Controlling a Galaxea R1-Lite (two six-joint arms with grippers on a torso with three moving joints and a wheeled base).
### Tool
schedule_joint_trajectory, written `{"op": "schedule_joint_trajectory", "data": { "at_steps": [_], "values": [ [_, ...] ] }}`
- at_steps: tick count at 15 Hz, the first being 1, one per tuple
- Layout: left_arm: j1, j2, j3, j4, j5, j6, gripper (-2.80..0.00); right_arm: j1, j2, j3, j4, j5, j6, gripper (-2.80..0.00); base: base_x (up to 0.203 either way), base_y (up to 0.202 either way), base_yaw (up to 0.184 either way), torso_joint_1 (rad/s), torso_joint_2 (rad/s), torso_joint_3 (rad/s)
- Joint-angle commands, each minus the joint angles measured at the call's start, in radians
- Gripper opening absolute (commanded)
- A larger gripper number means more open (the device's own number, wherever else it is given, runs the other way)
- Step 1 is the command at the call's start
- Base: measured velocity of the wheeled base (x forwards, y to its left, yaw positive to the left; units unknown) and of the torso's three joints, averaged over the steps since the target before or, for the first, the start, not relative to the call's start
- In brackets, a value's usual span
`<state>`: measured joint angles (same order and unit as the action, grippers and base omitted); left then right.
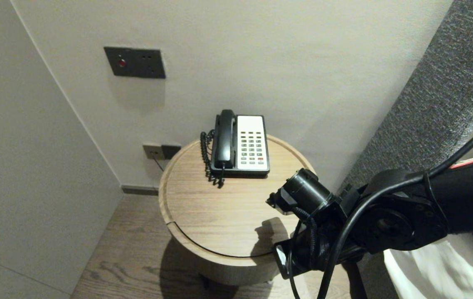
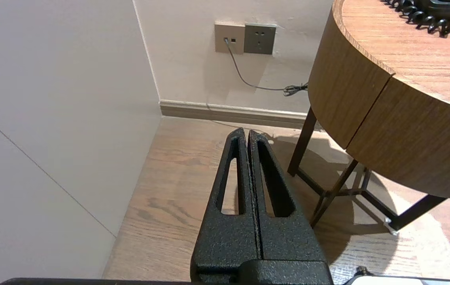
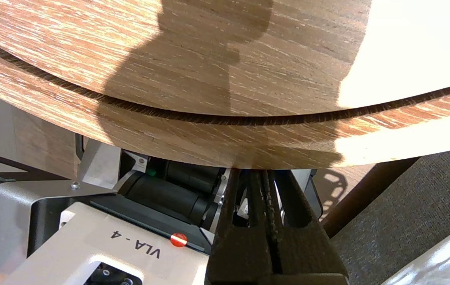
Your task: Close the nightstand drawer
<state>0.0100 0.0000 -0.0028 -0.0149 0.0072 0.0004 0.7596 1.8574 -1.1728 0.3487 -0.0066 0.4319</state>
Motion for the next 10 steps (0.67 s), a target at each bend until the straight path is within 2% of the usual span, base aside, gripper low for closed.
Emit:
{"op": "schedule_joint_trajectory", "data": {
  "at_steps": [1, 10],
  "values": [
    [0.001, -0.002, 0.000, 0.000, 0.000, 0.000, -2.80, 0.000, -0.007, 0.004, -0.004, -0.001, 0.002, -2.80, 0.000, 0.000, 0.000, 0.000, 0.00, 0.000],
    [0.001, -0.002, 0.000, 0.000, 0.000, 0.000, -2.80, 0.005, -0.065, 0.090, -0.004, -0.002, 0.011, -2.80, 0.000, 0.000, 0.000, 0.000, 0.00, 0.000]
  ]
}}
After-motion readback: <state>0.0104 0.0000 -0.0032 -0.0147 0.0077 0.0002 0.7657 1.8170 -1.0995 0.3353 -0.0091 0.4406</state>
